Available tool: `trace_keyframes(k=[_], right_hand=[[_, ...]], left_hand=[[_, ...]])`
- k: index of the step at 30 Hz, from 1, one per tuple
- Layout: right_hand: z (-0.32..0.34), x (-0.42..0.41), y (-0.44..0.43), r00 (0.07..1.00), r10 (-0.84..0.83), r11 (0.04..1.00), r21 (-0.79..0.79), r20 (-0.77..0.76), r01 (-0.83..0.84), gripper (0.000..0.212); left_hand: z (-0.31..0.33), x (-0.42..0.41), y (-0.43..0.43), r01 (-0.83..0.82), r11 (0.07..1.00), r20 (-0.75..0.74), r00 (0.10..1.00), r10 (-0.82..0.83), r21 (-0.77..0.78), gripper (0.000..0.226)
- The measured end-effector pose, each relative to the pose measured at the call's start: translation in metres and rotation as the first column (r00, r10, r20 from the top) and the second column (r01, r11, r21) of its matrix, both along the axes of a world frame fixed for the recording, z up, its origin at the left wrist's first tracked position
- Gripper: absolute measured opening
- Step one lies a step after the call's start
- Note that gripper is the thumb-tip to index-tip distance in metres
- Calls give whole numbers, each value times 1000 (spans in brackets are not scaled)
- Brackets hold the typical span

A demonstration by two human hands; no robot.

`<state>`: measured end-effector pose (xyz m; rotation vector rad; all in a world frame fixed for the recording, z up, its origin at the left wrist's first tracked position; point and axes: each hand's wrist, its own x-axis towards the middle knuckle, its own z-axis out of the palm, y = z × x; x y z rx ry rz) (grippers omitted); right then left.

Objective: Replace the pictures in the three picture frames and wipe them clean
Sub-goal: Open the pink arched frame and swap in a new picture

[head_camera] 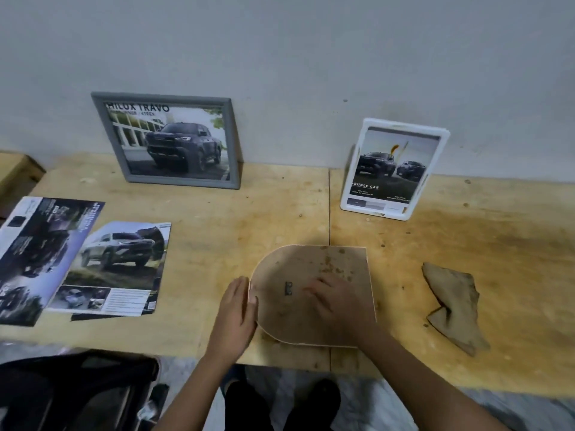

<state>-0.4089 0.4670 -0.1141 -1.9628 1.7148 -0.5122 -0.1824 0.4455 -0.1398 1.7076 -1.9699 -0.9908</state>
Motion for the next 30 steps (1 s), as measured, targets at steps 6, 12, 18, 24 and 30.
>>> trace_keyframes(k=[6,12,18,24,30], right_hand=[[14,57,-43,864,366,926,231,-346,-300,50],[30,72,-43,592,559,820,280,-581,-499,62],[25,84,-65,415,588,763,305,-695,-570,55],[28,96,-88,249,604,650,287,-757,-704,47],[29,105,-100,207,613,630,314,-762,-711,36]], left_hand=[[-22,11,27,129,991,99,987,-130,18,91],[-24,13,25,129,990,161,978,-135,48,113],[-24,11,26,115,993,187,975,-119,30,118],[-25,10,27,107,994,213,971,-107,11,106],[-27,9,26,113,994,237,965,-112,9,105]])
